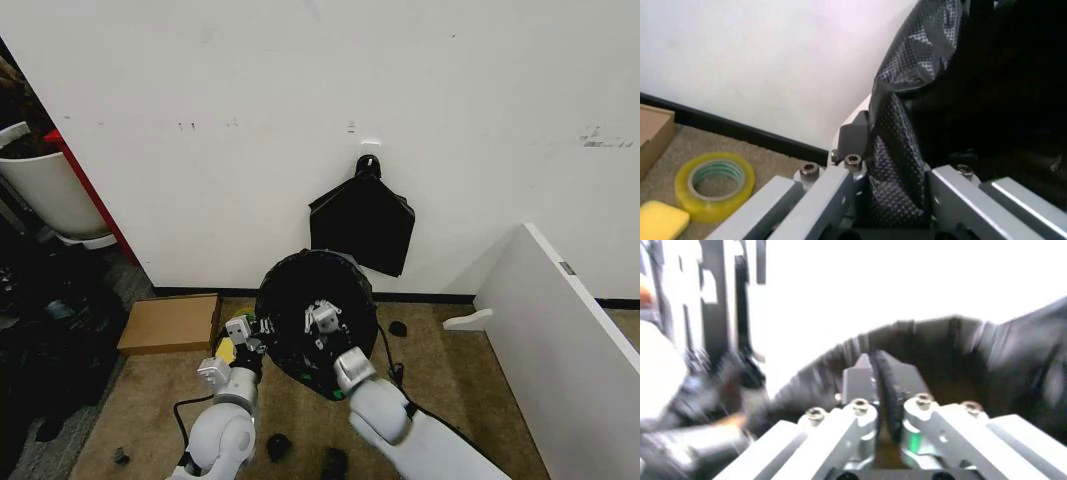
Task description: Place the garbage bag over the trash bin.
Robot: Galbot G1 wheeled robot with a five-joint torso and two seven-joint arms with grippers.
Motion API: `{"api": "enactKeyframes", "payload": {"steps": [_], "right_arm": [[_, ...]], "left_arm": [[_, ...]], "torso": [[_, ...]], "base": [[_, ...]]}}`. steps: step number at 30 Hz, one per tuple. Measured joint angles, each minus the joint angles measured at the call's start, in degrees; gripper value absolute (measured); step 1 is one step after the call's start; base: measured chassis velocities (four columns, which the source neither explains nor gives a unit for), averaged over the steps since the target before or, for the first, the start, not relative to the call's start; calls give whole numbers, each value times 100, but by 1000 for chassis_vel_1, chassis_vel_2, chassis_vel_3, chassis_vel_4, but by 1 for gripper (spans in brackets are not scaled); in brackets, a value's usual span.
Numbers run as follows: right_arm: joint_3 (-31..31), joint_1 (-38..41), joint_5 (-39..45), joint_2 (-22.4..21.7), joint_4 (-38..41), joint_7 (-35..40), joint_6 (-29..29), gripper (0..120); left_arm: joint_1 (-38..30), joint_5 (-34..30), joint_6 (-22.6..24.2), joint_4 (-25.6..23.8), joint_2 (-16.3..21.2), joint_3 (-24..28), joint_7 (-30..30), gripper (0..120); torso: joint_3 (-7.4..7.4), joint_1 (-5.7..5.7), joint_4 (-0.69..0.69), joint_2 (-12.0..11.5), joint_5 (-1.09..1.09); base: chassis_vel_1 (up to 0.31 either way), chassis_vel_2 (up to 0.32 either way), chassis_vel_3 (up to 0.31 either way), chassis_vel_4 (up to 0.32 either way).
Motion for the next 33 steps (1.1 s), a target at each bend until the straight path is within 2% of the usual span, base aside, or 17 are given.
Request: {"api": "enactKeyframes", "payload": {"steps": [1,3,6,9,10,11,13,14,15,17,18,21,24,27,33], "right_arm": [[136,-113,246,-68,252,-168,52,10],[206,-166,374,-102,375,-249,60,10],[756,-541,1105,-393,1160,-542,-79,26],[1155,-718,1587,-726,1712,-201,-687,36],[1300,-730,1932,-895,1921,49,-1032,40],[1300,-730,1932,-895,1921,49,-1032,40],[1469,-705,2399,-1138,2092,261,-1534,50],[1509,-694,2495,-1202,2111,276,-1653,51],[1624,-633,2718,-1509,2073,229,-1963,58],[1640,-566,2717,-1831,1807,-92,-2013,68],[1640,-566,2717,-1831,1807,-92,-2013,68],[1640,-419,2639,-2081,1429,-582,-2002,82],[1633,-257,2584,-2162,1160,-864,-1962,93],[1625,-171,2599,-2203,1018,-1021,-1942,98],[1624,-22,2566,-2282,730,-1588,-1765,100]], "left_arm": [[-29,5,-9,44,30,-9,29,0],[-49,9,-19,71,48,-15,51,0],[-170,100,-191,274,165,-57,266,0],[-256,378,-655,570,279,-98,662,0],[-288,590,-986,771,338,-119,868,0],[-288,590,-986,771,338,-119,868,0],[-319,834,-1445,1058,412,-152,1139,0],[-324,882,-1556,1122,429,-159,1214,0],[-356,1013,-1991,1386,506,-172,1583,0],[-405,1052,-2439,1648,562,-186,2063,0],[-405,1052,-2439,1648,562,-186,2063,0],[-487,1026,-2816,1889,580,-216,2665,0],[-531,906,-2955,1957,572,-237,3060,0],[-536,900,-3019,1976,559,-242,3251,0],[-512,901,-3061,1976,554,-254,3338,0]], "torso": [[0,0,0,0,1],[0,0,0,0,0],[0,0,-1,0,0],[0,0,-3,0,0],[0,0,-3,0,0],[0,0,-3,0,0],[0,0,-2,0,-1],[0,0,-1,0,-2],[0,0,1,0,0],[1,0,-1,0,0],[1,0,-1,0,0],[1,0,-1,0,0],[1,0,0,0,1],[1,0,-1,0,0],[1,0,-1,0,0]], "base": [[0,0,0,0],[0,0,0,0],[0,0,0,0],[0,0,0,0],[0,0,0,0],[0,0,0,0],[0,0,0,0],[0,0,0,0],[0,0,0,0],[0,0,0,0],[0,0,0,0],[0,0,0,0],[0,0,0,0],[0,0,0,0],[0,0,0,0]]}}
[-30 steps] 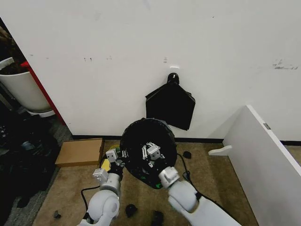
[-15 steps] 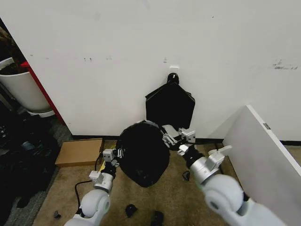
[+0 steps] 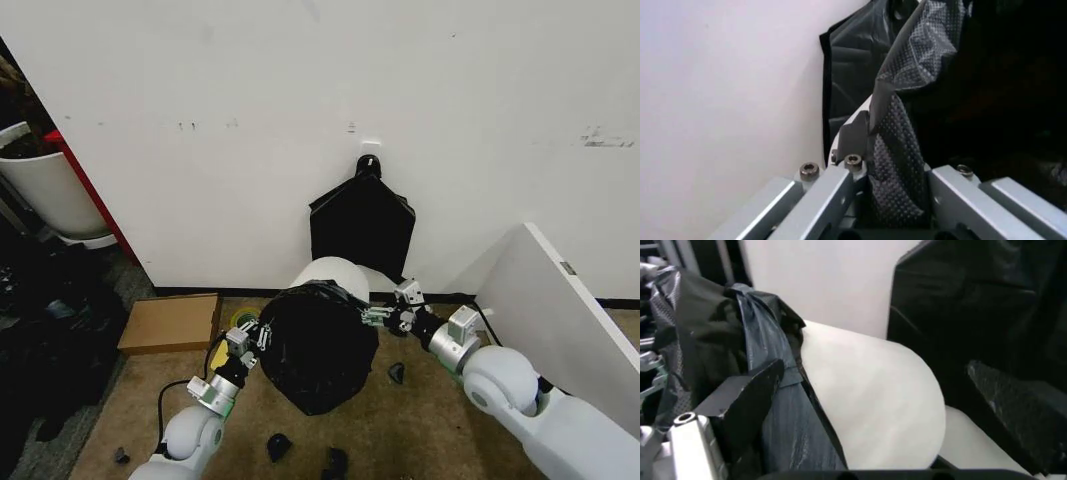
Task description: Place the garbage bag over the trash bin.
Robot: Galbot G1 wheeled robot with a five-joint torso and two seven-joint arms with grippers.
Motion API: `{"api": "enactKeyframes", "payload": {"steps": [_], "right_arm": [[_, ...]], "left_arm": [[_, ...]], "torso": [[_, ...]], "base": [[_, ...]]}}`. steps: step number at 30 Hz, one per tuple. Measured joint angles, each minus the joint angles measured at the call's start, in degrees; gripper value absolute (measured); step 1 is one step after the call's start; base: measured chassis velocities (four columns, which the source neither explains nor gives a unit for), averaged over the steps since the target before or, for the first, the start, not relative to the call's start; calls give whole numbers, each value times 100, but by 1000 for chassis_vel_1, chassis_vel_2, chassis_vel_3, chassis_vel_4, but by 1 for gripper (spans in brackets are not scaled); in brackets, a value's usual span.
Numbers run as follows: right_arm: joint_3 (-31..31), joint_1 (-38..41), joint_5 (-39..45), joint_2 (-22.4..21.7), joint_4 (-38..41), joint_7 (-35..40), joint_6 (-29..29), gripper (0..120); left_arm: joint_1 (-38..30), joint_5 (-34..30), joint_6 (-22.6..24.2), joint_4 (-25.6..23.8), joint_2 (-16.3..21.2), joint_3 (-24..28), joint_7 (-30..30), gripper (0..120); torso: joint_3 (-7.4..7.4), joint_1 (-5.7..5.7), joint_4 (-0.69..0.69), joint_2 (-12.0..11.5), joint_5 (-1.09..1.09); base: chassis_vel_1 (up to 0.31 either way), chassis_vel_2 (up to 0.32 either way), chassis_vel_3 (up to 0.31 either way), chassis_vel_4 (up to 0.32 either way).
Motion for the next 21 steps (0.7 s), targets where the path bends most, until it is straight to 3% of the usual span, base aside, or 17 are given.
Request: {"api": "enactKeyframes", "payload": {"steps": [13,16,21], "right_arm": [[-94,371,-880,286,-848,-352,1113,100],[-109,409,-894,401,-910,-165,1336,100],[-104,519,-391,870,-795,670,2245,100]], "left_arm": [[88,-196,-13,-156,20,-18,292,0],[99,-197,-1,-182,-6,-17,245,0],[129,-280,225,-275,-82,-12,-216,0]], "torso": [[0,0,0,0,0],[0,0,0,0,-1],[0,0,1,0,-1]], "base": [[0,0,0,0],[0,0,0,0],[0,0,0,0]]}}
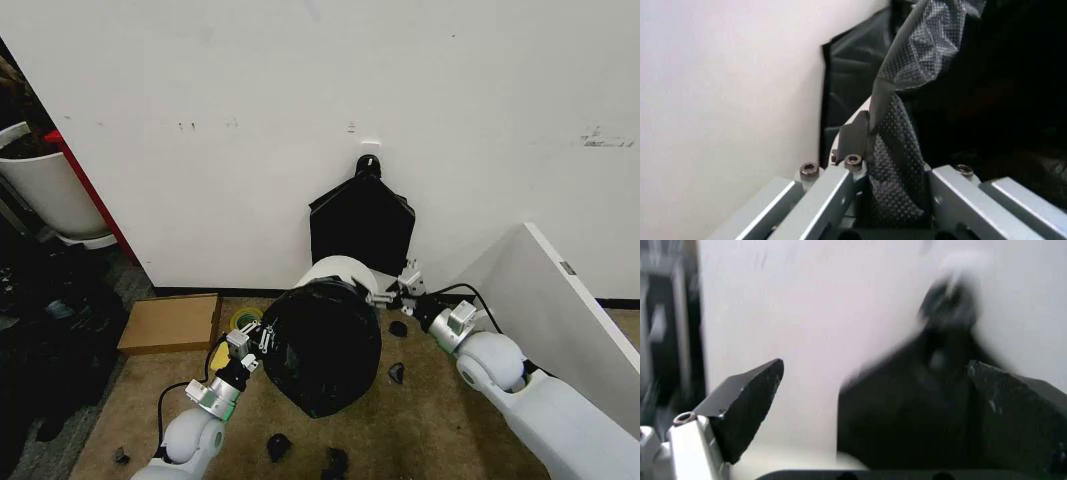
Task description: Place the garbage bag over the trash bin.
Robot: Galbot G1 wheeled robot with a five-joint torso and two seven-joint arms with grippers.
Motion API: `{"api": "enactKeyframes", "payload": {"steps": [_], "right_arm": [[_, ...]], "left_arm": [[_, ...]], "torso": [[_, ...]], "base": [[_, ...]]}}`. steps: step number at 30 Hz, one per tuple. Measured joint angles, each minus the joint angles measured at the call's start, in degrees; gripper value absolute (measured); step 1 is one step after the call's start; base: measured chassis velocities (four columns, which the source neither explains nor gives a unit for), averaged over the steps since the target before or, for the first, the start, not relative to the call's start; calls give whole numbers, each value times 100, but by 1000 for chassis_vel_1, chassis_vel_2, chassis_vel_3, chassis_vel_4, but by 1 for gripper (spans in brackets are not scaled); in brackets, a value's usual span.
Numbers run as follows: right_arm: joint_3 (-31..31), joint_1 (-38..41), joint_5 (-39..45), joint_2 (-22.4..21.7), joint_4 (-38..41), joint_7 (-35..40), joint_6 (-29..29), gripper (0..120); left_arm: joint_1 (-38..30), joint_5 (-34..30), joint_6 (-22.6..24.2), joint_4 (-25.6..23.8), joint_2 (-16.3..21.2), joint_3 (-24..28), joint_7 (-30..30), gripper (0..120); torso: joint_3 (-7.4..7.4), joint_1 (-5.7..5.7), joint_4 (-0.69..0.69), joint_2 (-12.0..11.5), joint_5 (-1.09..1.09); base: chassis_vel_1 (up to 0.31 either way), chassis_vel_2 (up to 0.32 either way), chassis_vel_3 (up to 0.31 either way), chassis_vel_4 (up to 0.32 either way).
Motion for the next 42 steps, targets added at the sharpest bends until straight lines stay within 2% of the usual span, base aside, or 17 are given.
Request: {"api": "enactKeyframes", "payload": {"steps": [1,4,6,8,9,12,15,16,21,25,28,29,30,34,37,40,42], "right_arm": [[0,0,0,0,0,0,0,100],[142,-83,115,247,151,290,310,100],[205,-235,140,375,347,521,329,100],[223,-539,5,540,722,934,158,100],[223,-539,5,540,722,934,158,100],[138,-1082,-435,707,1190,1172,-196,100],[26,-1756,-690,890,1612,1196,-437,100],[26,-1756,-690,890,1612,1196,-437,100],[-103,-2285,-409,1077,1885,1144,-584,100],[-40,-2358,-302,1073,1705,700,-480,100],[51,-2379,133,1014,1412,-115,-327,100],[93,-2363,498,1004,1273,-620,-247,100],[93,-2363,498,1004,1273,-620,-247,100],[241,-2180,1560,1033,756,-2200,-143,100],[225,-2069,1372,1091,552,-2105,-130,100],[118,-1935,338,1228,434,-966,-290,100],[66,-1896,-36,1285,419,-578,-331,100]], "left_arm": [[0,0,0,0,0,0,0,0],[10,-29,303,-69,-41,19,-601,0],[12,-150,635,-171,-80,37,-1151,0],[12,-616,1414,-497,-161,35,-2046,0],[12,-616,1414,-497,-161,35,-2046,0],[0,-1892,2383,-1085,-314,-64,-3228,0],[-99,-3169,3190,-1494,-484,-358,-4048,0],[-99,-3169,3190,-1494,-484,-358,-4048,0],[-267,-5091,4253,-1894,-808,-1151,-5072,0],[-335,-5830,4654,-1932,-935,-1622,-5398,0],[-434,-6720,5133,-1916,-1023,-2107,-5725,0],[-467,-7013,5364,-1883,-1035,-2280,-5816,0],[-467,-7013,5364,-1883,-1035,-2280,-5816,0],[-506,-7413,5848,-1765,-984,-2549,-5885,0],[-477,-7458,6066,-1756,-950,-2586,-5815,0],[-442,-7464,6251,-1765,-935,-2574,-5692,0],[-438,-7454,6301,-1765,-934,-2553,-5656,0]], "torso": [[0,0,0,0,0],[0,0,0,0,-1],[0,0,-1,0,-1],[-1,0,0,0,-1],[-1,0,0,0,-1],[-1,0,0,0,1],[-1,-1,-3,0,-1],[-1,-1,-3,0,-1],[-1,-1,-2,0,0],[-1,-1,-1,0,0],[0,-1,0,0,0],[0,-1,-1,0,0],[0,-1,-1,0,0],[0,0,-1,0,-1],[0,0,0,0,1],[0,0,-1,0,0],[0,0,-1,0,0]], "base": [[0,0,0,0],[0,0,0,0],[0,0,0,0],[0,0,0,0],[0,0,0,0],[0,0,0,0],[0,0,0,0],[0,0,0,0],[0,0,0,0],[0,0,0,0],[0,0,0,0],[0,0,0,0],[0,0,0,0],[0,0,0,0],[0,0,0,0],[0,0,0,0],[0,0,0,0]]}}
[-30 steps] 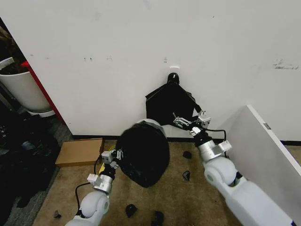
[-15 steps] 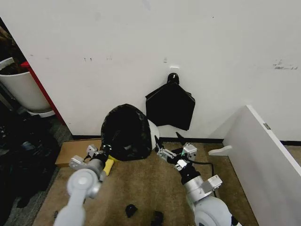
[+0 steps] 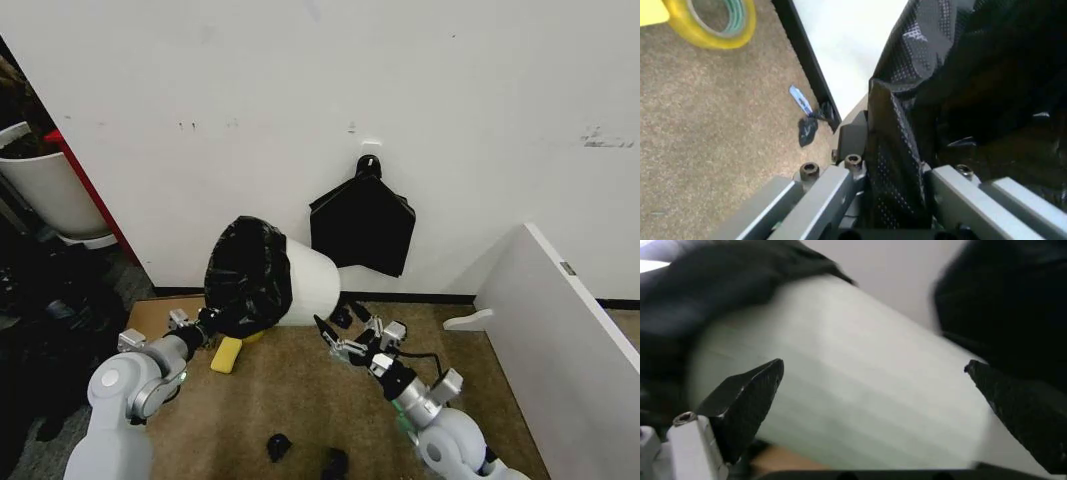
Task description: Place the garbage bag over the trash bin.
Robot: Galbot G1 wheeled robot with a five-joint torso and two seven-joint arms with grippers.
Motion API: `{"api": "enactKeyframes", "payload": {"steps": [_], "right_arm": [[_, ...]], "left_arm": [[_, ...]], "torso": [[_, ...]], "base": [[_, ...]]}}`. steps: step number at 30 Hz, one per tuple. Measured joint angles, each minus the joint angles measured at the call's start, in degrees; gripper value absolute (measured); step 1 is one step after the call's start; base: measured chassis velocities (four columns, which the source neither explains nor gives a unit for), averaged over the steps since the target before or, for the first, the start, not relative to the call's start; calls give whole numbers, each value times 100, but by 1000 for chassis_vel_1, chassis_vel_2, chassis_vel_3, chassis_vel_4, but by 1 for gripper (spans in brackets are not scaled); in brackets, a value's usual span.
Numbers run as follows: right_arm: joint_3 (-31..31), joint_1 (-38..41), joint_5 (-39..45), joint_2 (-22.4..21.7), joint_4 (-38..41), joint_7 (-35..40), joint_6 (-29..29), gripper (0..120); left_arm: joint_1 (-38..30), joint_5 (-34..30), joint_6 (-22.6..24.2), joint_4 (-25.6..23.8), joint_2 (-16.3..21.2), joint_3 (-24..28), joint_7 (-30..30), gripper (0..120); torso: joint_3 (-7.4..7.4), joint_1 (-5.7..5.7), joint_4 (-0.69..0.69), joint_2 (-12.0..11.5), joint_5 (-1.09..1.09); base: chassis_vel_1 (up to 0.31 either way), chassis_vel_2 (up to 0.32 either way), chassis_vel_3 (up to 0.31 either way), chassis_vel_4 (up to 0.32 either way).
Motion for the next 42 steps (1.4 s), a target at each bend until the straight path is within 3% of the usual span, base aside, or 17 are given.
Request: {"api": "enactKeyframes", "payload": {"steps": [4,10,16,29,32,42], "right_arm": [[-100,40,-847,182,-8,474,86,100],[-129,20,51,144,173,-65,279,100],[-85,46,438,71,47,-400,337,100],[-141,83,-63,168,-111,-677,387,100],[-139,141,-548,233,-260,-389,406,100],[-137,183,-704,307,-345,-78,434,100]], "left_arm": [[-13,144,84,28,-13,162,127,0],[-73,446,67,160,-74,407,249,0],[-80,589,42,207,-120,490,321,0],[-75,737,22,147,-203,598,372,0],[-2,730,39,-24,-237,608,373,0],[151,725,77,-287,-310,669,356,0]], "torso": [[0,0,0,0,0],[0,0,0,0,-1],[0,0,-1,0,0],[0,0,-1,0,0],[0,0,0,0,0],[0,0,0,0,0]], "base": [[0,0,0,0],[0,0,0,0],[0,0,0,0],[0,0,0,0],[0,0,0,0],[0,0,0,0]]}}
